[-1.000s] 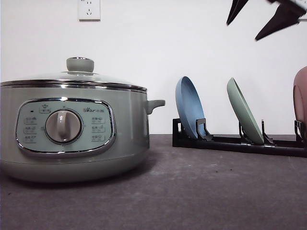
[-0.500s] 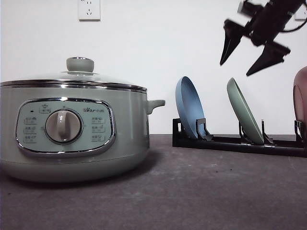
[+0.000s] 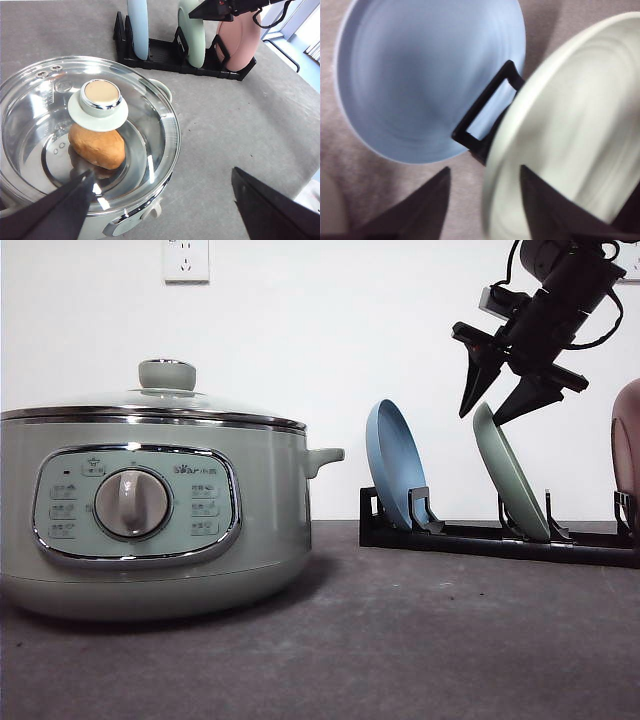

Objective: Transfer potato from steamer to green plate

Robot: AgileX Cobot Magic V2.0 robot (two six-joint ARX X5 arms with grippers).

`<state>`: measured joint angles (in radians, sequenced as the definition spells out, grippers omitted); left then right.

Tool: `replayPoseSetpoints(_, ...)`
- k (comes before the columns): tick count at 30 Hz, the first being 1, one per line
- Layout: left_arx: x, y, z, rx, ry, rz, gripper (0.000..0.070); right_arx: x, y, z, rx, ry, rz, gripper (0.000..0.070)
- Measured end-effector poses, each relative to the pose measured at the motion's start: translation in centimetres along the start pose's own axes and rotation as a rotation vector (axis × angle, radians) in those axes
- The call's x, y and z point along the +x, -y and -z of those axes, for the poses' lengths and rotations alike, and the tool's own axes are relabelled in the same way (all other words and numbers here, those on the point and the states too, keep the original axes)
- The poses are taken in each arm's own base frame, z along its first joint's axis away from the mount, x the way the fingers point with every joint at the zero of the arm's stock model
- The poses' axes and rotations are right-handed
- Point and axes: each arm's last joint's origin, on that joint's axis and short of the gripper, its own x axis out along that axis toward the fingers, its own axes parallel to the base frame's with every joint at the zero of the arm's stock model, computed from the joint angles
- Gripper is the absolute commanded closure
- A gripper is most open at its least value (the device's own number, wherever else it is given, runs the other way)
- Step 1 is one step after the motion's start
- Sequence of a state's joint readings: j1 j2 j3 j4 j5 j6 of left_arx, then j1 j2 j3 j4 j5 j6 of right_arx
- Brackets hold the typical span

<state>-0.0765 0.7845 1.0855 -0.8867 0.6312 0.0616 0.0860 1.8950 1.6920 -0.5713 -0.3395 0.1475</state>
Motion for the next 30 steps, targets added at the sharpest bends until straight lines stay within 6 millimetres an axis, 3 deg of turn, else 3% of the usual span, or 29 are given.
replayPoseSetpoints(7, 0.0, 0.0, 0.0, 0.000, 0.000, 0.000, 0.0143, 0.0, 0.0, 0.0, 0.000, 0.000, 0.001, 0.0602)
replayPoseSetpoints(11, 0.0, 0.0, 0.0, 0.000, 0.000, 0.000, 0.0143, 0.0, 0.0, 0.0, 0.000, 0.000, -0.002, 0.0690)
replayPoseSetpoints(23, 0.0, 0.0, 0.0, 0.000, 0.000, 0.000, 0.0143, 0.0, -0.2, 0.1, 0.033, -0.008, -0.007, 0.0691)
replayPoseSetpoints(27, 0.0, 0.0, 0.0, 0.000, 0.000, 0.000, 0.0143, -1.3, -0.8, -0.4, 0.020, 0.028, -0.035, 0.0691)
replayPoseSetpoints(30, 0.0, 0.0, 0.0, 0.000, 0.000, 0.000, 0.0143, -3.8, -1.8, -1.1, -0.003, 0.090, -0.053, 0.0691)
